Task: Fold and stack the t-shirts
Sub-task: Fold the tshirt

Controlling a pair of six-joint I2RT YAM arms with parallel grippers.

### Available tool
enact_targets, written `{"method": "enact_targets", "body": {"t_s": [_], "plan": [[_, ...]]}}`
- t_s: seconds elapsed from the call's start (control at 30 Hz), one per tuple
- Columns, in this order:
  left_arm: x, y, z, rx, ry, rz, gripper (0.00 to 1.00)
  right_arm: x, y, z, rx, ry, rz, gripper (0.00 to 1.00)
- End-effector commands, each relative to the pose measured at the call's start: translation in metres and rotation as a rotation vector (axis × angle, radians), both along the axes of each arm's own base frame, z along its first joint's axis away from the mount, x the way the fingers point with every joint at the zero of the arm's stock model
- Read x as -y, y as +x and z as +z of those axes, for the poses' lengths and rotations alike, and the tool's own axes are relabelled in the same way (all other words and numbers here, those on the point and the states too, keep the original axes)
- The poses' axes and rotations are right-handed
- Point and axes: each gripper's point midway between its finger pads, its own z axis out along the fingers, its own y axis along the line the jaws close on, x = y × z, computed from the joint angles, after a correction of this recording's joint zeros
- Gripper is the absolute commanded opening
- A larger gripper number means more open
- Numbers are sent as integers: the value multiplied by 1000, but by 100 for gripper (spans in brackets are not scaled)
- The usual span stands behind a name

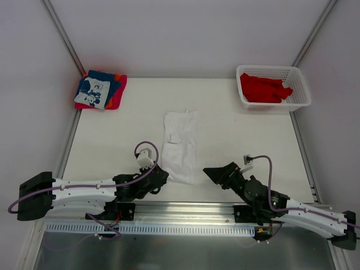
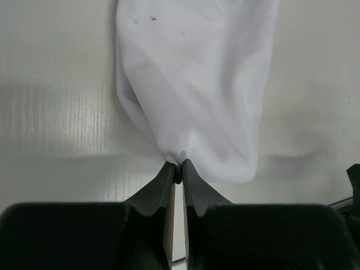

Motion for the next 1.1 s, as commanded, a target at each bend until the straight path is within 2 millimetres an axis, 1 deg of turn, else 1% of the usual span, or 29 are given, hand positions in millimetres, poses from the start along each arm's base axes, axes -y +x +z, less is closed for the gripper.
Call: {"method": "enact_targets", "body": {"t_s": [0.0,0.03,0.07,0.1,0.13,0.17,0.2,0.23,0.27,0.3,0.33,0.37,0.4,0.43,0.47,0.5,0.53,0.57,0.6,0.63,0.67,0.73,0.77,0.83,0.97,1.03,1.07], "plan": [[5,1,0,14,-10,-8,0,13,-4,-83,-92,-164,23,87],[6,0,-1,12,-12,-12,0,20,2,-91,-131,-185,-12,87],[7,0,-2,9,-13,-14,0,23,1,-97,-163,-221,-9,87],[9,0,-2,12,-25,-15,0,27,-2,-103,-218,-316,-1,88],[8,0,-3,12,-26,-17,0,36,-3,-108,-264,-421,-12,88],[9,-1,-4,14,-29,-21,0,40,-5,-111,-282,-514,-2,89],[8,0,-4,15,-32,-18,0,46,-11,-128,-344,-632,22,89],[8,0,-4,18,-33,-16,0,24,-4,-119,-307,-555,50,89],[8,1,-3,23,-41,-16,0,14,-2,-121,-310,-495,60,89],[5,1,-4,27,-34,-13,0,9,-1,-125,-351,-426,81,89],[4,1,-3,28,-41,-12,0,4,2,-132,-349,-368,82,88],[4,0,-1,33,-56,-12,0,2,4,-135,-367,-357,85,88],[2,0,-1,33,-62,-9,0,1,1,-141,-385,-367,107,88],[-1,0,-3,33,-64,-6,0,1,1,-150,-404,-381,111,88],[-2,0,-2,36,-69,-4,0,-3,1,-151,-413,-373,125,88],[-3,0,-3,40,-66,-6,0,-13,2,-145,-405,-328,142,88],[-3,0,-1,45,-72,-6,0,-10,-1,-158,-444,-351,144,88],[-4,-1,-2,44,-70,-8,0,-13,1,-159,-451,-340,141,88],[-4,-1,-3,44,-71,-7,0,-24,1,-151,-445,-281,179,89],[-5,-1,-4,40,-71,-4,0,-28,1,-150,-457,-256,179,89],[-5,-1,-4,40,-73,-1,0,-27,-3,-160,-489,-267,186,89],[-6,-1,-5,37,-70,0,0,-34,0,-158,-495,-229,183,89],[-5,-1,-5,36,-69,-2,0,-33,-1,-160,-502,-229,182,88],[-6,-1,-6,37,-64,-1,0,-29,-4,-164,-515,-235,175,89],[-8,0,-7,43,-59,9,0,-23,-8,-163,-514,-258,167,88],[-8,1,-6,46,-57,11,0,-19,-11,-164,-515,-291,163,87],[-8,2,-6,49,-54,11,0,-5,-24,-178,-557,-379,158,87]]}}
